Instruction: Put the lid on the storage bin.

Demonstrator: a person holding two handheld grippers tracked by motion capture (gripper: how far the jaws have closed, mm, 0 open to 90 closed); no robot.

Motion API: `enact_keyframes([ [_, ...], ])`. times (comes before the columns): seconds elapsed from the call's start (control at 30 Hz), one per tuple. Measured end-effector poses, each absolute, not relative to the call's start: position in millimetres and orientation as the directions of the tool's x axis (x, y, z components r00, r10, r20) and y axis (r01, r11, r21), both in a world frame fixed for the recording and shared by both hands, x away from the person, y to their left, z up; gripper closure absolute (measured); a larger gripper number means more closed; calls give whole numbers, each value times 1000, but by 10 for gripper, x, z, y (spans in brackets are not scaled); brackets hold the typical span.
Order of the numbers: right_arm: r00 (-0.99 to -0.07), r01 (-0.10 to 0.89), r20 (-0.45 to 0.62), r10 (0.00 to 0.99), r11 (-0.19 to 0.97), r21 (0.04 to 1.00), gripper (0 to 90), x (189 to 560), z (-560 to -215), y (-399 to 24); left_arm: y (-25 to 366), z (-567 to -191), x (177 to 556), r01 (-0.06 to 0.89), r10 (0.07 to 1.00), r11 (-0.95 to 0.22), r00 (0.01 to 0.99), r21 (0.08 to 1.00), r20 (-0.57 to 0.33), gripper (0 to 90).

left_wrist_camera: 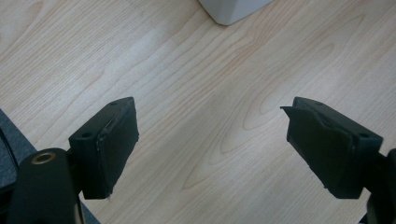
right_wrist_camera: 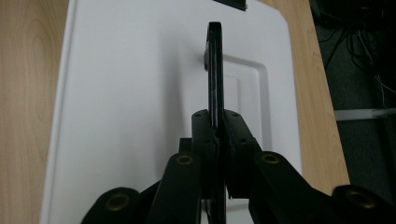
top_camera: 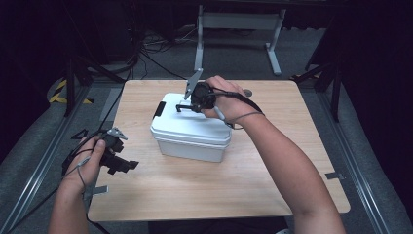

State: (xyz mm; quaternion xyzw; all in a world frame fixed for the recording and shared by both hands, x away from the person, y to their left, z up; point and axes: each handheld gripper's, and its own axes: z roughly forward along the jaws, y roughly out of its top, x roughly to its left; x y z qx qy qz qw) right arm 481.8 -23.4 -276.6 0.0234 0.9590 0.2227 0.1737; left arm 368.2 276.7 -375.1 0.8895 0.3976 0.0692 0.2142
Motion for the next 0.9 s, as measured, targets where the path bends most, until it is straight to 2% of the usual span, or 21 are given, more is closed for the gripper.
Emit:
enact_keyframes([
  [0.2, -938, -49, -331, 105, 904, 425, 850, 4770, -2716, -243, 2766, -3752, 3679, 681, 740, -588, 671, 436, -50, 171],
  [0.33, -951, -47, -296, 91, 902, 429, 849, 4750, -2764, -257, 2760, -3750, 3675, 682, 740, -586, 671, 438, -54, 171],
  [0.9, -951, -3, -284, 121, 917, 399, 849, 4834, -2859, -231, 2759, -3749, 3669, 681, 740, -585, 671, 440, -55, 170],
])
